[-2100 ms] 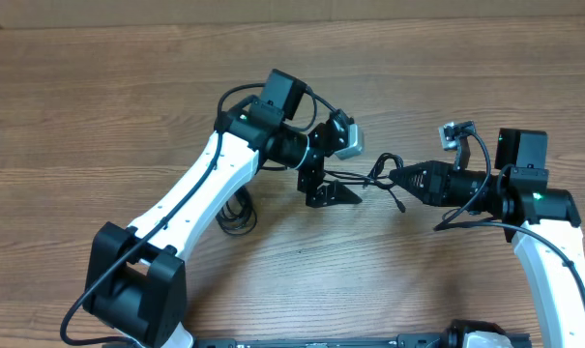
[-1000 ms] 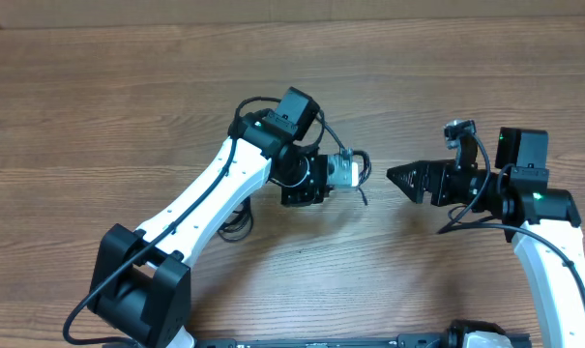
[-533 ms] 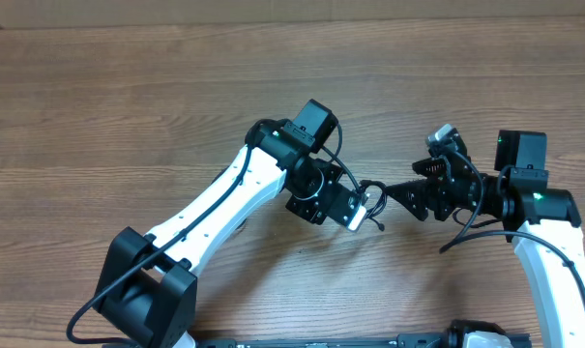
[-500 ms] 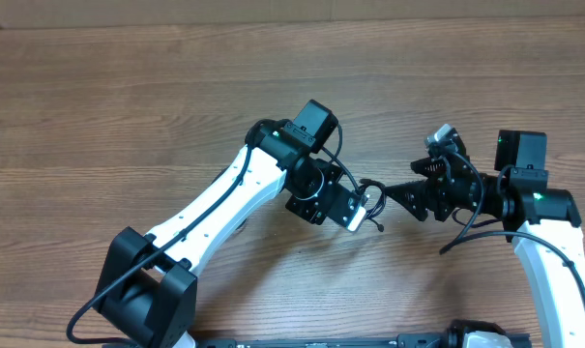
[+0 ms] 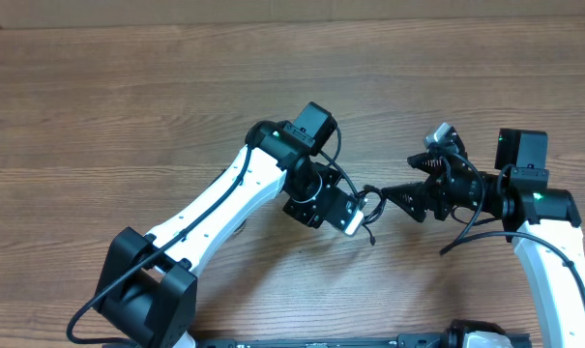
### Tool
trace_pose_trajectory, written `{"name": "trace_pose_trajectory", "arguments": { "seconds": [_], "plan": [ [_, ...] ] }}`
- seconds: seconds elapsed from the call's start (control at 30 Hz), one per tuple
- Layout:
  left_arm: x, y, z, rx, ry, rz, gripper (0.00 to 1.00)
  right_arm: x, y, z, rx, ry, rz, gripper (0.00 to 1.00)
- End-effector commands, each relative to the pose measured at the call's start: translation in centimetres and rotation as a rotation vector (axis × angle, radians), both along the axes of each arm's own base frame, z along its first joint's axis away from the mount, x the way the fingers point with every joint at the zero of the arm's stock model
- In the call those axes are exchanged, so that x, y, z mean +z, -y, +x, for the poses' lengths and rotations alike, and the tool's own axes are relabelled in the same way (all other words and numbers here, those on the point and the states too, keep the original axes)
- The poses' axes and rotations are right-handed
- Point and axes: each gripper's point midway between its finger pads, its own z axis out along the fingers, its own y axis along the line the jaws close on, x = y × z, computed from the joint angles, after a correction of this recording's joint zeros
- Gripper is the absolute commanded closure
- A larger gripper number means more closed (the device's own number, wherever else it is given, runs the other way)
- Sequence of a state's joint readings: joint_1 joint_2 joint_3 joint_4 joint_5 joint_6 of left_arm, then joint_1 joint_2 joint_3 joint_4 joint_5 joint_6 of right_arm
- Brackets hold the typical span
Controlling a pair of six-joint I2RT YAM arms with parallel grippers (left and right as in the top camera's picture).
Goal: Untangle cables
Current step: 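Hold the cables with both grippers close together and work the strands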
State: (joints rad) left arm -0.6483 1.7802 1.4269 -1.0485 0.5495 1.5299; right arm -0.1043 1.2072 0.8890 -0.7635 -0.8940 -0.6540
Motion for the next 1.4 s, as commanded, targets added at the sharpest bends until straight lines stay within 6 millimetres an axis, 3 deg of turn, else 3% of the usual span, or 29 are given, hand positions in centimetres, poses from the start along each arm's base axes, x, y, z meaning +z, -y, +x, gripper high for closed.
{"name": "trace_pose_trajectory", "arguments": {
  "seconds": [0.0, 0.17, 0.37, 0.47, 0.6, 0.7, 0.87, 0.93, 1.0, 1.1, 1.27, 1.37],
  "plan": [
    [1.0, 0.6, -0.7, -0.058, 0.012, -0.053, 0.96, 0.6, -0.2, -0.1, -0.004, 0.0, 0.025, 0.13],
    [1.3, 1.3, -0.1, -0.062, 0.04, -0.087, 0.96, 1.0, -1.1, -1.6, 0.037, -0.06, 0.102, 0.15],
    [1.6, 2.7, -0.1, -0.092, 0.083, -0.121, 0.96, -0.1, -1.0, -2.9, 0.017, -0.159, 0.085, 0.32],
    [1.7, 3.0, 0.1, -0.093, 0.096, -0.13, 0.96, -1.4, -0.2, -3.2, -0.021, -0.208, 0.018, 0.49],
    [1.9, 3.2, 0.6, -0.056, 0.093, -0.138, 0.96, -1.9, 0.1, -3.4, -0.059, -0.263, 0.011, 0.81],
    [2.2, 3.4, 1.8, 0.022, 0.084, -0.151, 0.96, -2.0, 0.1, -3.7, -0.061, -0.283, 0.012, 0.96],
    [3.4, 4.2, 4.7, 0.205, 0.067, -0.207, 0.96, -2.0, 0.0, -4.1, -0.059, -0.3, 0.018, 0.95],
    [3.7, 4.6, 5.1, 0.208, 0.079, -0.23, 0.96, -1.9, -0.2, -4.2, -0.053, -0.302, 0.029, 0.86],
    [4.3, 5.2, 4.7, 0.186, 0.061, -0.271, 0.96, -1.7, -0.4, -4.3, -0.046, -0.307, 0.046, 0.67],
    [4.8, 5.6, 4.2, 0.165, 0.038, -0.307, 0.96, -1.7, -0.4, -4.4, -0.044, -0.313, 0.05, 0.57],
    [4.9, 5.7, 4.3, 0.169, 0.039, -0.308, 0.96, -1.7, -0.4, -4.6, -0.049, -0.328, 0.052, 0.53],
    [5.4, 6.0, 5.1, 0.26, -0.005, -0.324, 0.96, -1.8, -0.4, -4.7, -0.062, -0.352, 0.06, 0.52]
  ]
}}
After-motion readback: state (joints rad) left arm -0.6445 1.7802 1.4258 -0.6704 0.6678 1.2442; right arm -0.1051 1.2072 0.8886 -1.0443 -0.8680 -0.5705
